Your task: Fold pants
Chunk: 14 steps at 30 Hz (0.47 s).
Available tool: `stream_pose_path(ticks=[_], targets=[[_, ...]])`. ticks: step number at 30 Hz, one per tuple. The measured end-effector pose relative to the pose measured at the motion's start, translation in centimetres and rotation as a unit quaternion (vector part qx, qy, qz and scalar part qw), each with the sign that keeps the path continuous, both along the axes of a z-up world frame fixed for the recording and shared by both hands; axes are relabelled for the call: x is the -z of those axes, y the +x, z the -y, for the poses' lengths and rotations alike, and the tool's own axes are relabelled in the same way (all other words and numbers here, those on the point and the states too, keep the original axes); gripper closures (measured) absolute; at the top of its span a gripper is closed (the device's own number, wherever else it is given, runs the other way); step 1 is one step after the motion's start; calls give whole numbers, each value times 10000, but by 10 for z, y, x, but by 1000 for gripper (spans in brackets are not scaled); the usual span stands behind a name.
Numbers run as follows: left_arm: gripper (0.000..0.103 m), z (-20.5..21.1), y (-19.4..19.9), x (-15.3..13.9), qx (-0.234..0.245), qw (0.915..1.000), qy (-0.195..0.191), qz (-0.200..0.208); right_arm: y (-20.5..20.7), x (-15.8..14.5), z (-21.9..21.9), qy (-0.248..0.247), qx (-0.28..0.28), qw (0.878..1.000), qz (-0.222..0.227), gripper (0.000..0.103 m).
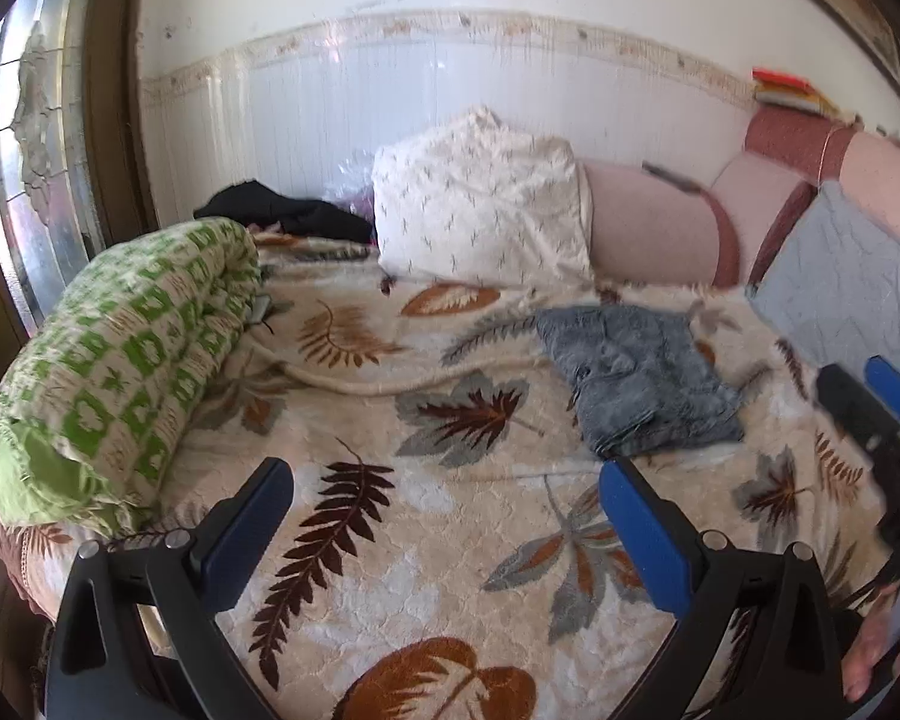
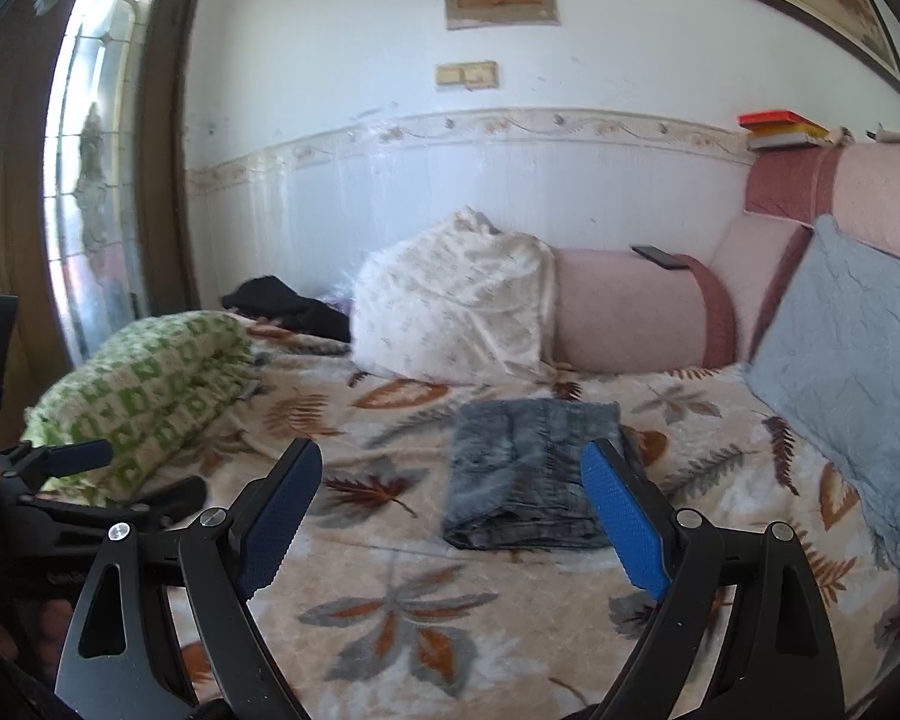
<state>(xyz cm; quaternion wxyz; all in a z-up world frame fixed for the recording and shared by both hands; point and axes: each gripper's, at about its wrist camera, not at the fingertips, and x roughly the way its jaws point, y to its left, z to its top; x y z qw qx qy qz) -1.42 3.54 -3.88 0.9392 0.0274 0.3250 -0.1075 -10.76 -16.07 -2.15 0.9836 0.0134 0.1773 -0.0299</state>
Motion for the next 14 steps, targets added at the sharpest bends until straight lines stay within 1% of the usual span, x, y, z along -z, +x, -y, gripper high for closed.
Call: stream_pose_path(ticks=[1, 2, 4, 7, 9, 10, 12, 14], targets=[[0, 2, 6, 5, -24, 9999, 103, -75, 3, 3, 7, 50, 73, 9999, -56, 14], [0, 2, 10, 9, -91, 9998, 131, -68, 7, 7, 16, 116, 168, 9997, -137, 14], [0, 1, 13, 13, -193, 9998, 55, -23, 14, 16, 39, 323, 440, 9980, -309, 14], [0, 5, 21, 20, -100, 9996, -74, -264, 20, 29, 70, 731, 755, 9931, -529, 14], [0, 10, 21, 22, -95, 9998, -24, -192, 23, 36, 84, 990, 892, 9891, -623, 14], [0, 13, 19, 22, -51, 9998, -10, -172, 24, 39, 86, 1037, 919, 9883, -641, 14], [0, 16, 17, 23, 124, 9995, -156, -254, 27, 44, 85, 1001, 887, 9886, -690, 14], [0, 17, 16, 24, 69, 9994, -165, -286, 29, 48, 76, 845, 811, 9904, -730, 14]])
